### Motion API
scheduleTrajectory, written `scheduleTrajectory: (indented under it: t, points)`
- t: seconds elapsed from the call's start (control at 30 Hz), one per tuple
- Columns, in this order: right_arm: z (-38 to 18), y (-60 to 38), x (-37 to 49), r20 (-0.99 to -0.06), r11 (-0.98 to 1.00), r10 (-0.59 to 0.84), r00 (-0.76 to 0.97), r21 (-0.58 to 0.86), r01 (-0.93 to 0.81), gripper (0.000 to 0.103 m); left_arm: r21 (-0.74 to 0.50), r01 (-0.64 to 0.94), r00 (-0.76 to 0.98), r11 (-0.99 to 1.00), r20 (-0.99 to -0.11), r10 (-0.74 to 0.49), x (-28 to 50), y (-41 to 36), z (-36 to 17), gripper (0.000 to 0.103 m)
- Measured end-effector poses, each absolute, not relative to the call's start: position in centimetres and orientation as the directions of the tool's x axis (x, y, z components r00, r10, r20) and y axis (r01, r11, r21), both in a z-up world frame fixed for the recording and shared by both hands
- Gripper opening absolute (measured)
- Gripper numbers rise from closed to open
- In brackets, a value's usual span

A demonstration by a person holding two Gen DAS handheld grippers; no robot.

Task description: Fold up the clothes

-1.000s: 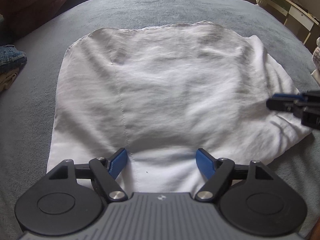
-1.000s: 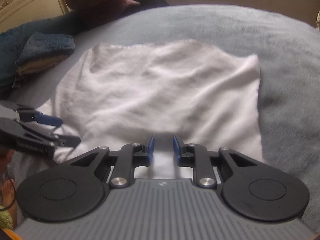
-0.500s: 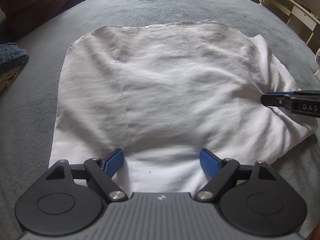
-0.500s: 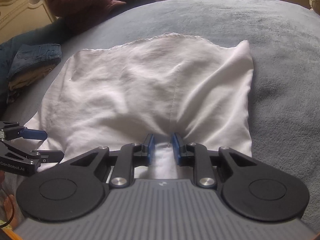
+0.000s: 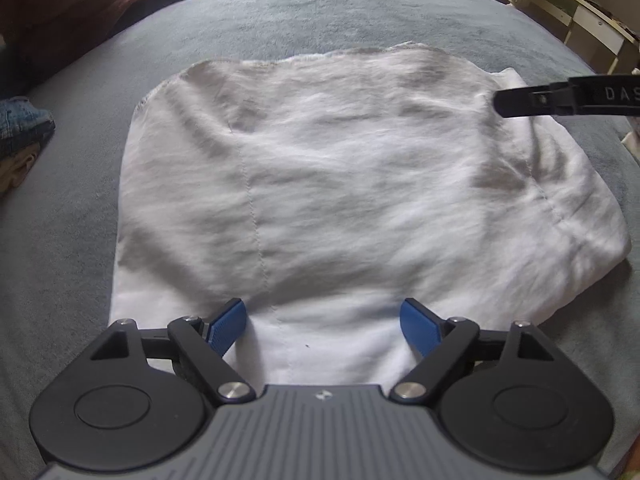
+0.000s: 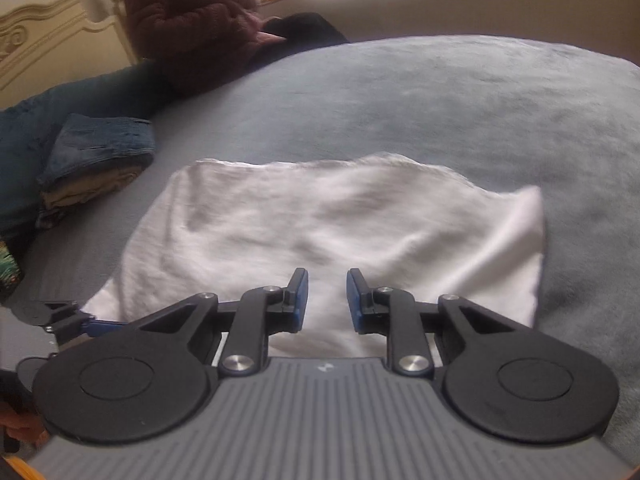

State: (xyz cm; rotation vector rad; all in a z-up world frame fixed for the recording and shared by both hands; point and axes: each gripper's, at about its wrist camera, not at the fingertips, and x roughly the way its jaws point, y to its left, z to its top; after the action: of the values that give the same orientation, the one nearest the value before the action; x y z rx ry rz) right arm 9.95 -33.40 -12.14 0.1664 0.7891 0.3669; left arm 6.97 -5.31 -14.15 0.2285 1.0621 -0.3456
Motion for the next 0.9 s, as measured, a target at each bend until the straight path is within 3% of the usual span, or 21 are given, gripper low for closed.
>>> scheduleTrajectory:
  t: [0.17, 0.23, 0.33, 0.57, 0.67, 0.9]
  points:
    - [-11.2, -29.4, 8.4, -0.624, 0.885, 0.455, 0.635, 0.244, -0.396, 0.031, -0.049, 0.388, 0.474, 0.920, -0.846, -0.245, 6.5, -2.5, -12.2, 0.085]
    - [-10.9, -27.8, 7.8, -0.619, 0.874, 0.463, 0.634, 0.201, -0.442, 0.040, -0.099, 0.358, 0.473, 0.928, -0.838, -0.272, 6.5, -0.8, -11.7, 0.085]
    - [-10.5, -25.7, 6.9, -0.611, 0.850, 0.476, 0.633, 0.138, -0.508, 0.049, -0.154, 0.263, 0.481, 0.952, -0.835, -0.268, 7.0, 2.6, -11.3, 0.085]
    - [-10.6, -19.0, 3.8, -0.620, 0.667, 0.620, 0.481, 0.094, -0.739, 0.059, -0.271, -0.027, 0.528, 0.962, -0.821, -0.216, 8.1, 12.5, -11.7, 0.081]
    - [-12.1, -14.6, 1.1, -0.648, 0.510, 0.642, 0.411, -0.041, -0.859, 0.066, -0.319, -0.112, 0.531, 0.941, -0.820, -0.215, 8.2, 15.3, -12.5, 0.077]
    - [-16.5, -8.3, -1.6, -0.716, 0.325, 0.549, 0.431, -0.292, -0.899, 0.066, -0.460, -0.161, 0.525, 0.873, -0.789, -0.319, 8.2, 17.5, -14.0, 0.076]
